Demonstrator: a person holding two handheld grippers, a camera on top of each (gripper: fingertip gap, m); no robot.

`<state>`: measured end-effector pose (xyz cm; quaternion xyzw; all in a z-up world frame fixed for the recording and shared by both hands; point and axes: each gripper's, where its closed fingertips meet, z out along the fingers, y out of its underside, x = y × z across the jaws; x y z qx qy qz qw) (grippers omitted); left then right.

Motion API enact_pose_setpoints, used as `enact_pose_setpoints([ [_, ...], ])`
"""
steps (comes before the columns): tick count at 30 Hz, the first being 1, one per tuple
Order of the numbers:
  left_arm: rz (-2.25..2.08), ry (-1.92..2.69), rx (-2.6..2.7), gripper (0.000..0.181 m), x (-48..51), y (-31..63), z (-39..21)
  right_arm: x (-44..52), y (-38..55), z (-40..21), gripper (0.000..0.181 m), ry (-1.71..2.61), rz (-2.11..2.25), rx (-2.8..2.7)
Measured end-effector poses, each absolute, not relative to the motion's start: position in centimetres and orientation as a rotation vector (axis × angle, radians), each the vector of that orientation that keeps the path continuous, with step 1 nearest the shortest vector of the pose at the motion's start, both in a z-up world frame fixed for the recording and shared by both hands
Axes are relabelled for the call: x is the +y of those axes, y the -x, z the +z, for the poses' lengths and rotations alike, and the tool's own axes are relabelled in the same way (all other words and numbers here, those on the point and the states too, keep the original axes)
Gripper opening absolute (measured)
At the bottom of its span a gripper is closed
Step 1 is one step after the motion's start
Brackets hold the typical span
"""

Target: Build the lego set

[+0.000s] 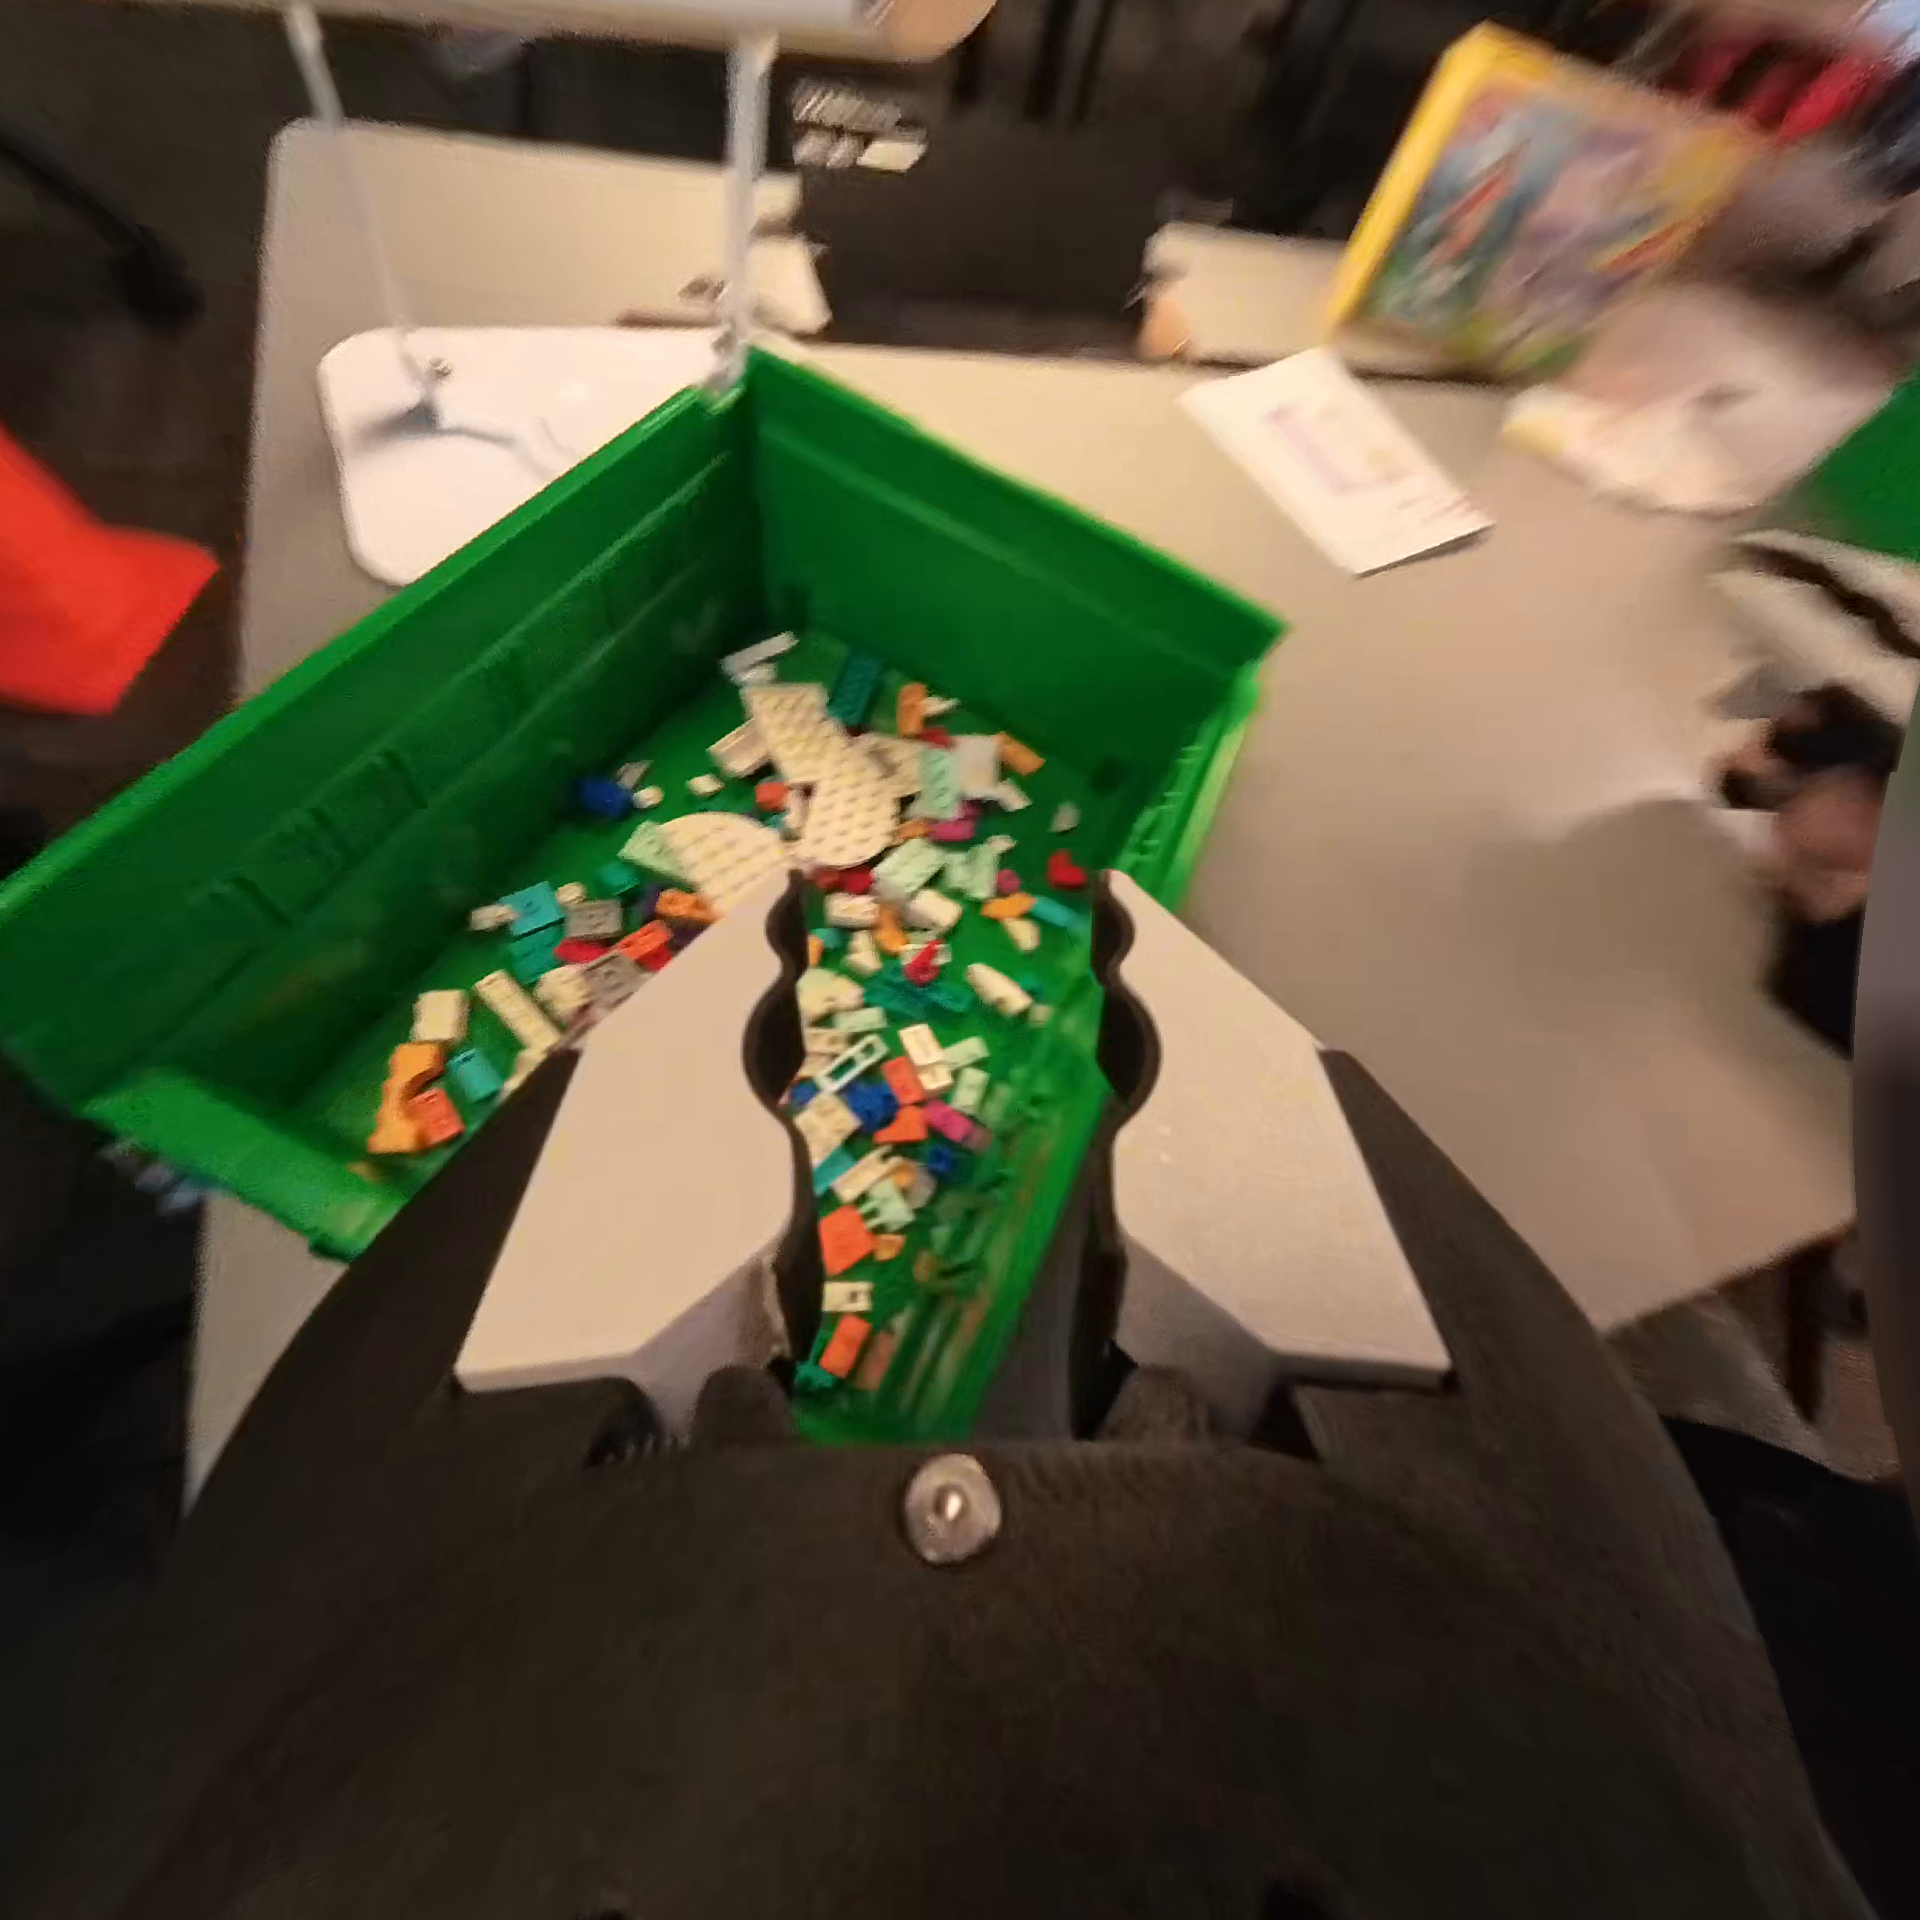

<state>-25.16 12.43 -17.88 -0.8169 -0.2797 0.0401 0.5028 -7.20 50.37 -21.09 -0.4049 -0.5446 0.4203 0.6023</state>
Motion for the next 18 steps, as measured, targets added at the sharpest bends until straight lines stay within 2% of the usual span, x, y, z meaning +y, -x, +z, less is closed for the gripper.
enact_pose_setpoints([
  [2,0.029,1.93,-0.571,0.061,11.7,23.3,-17.5,50.4,7.2,-21.1,0.016,0.941,0.976,-1.261],
  [5,0.116,2.014,-0.476,0.064,10.5,22.1,-19.8,50.5,7.2,-21.1,0.016,0.945,0.979,-1.258],
  [6,0.162,2.046,-0.465,0.061,10.2,22.1,-20.7,50.5,7.2,-21.2,0.016,0.948,0.98,-1.257],
  [9,0.296,2.036,-0.395,0.032,9.8,22.3,-21.9,50.6,7.2,-21.3,0.016,0.961,0.988,-1.254],
  [11,0.273,2.003,-0.399,0.024,9.7,22.1,-22.1,50.7,7.1,-21.3,0.016,0.965,0.993,-1.25],
  [18,0.01,1.987,-0.404,0.037,9.7,20.0,-22.9,50.6,7.2,-21.3,0.016,0.964,0.997,-1.254],
])
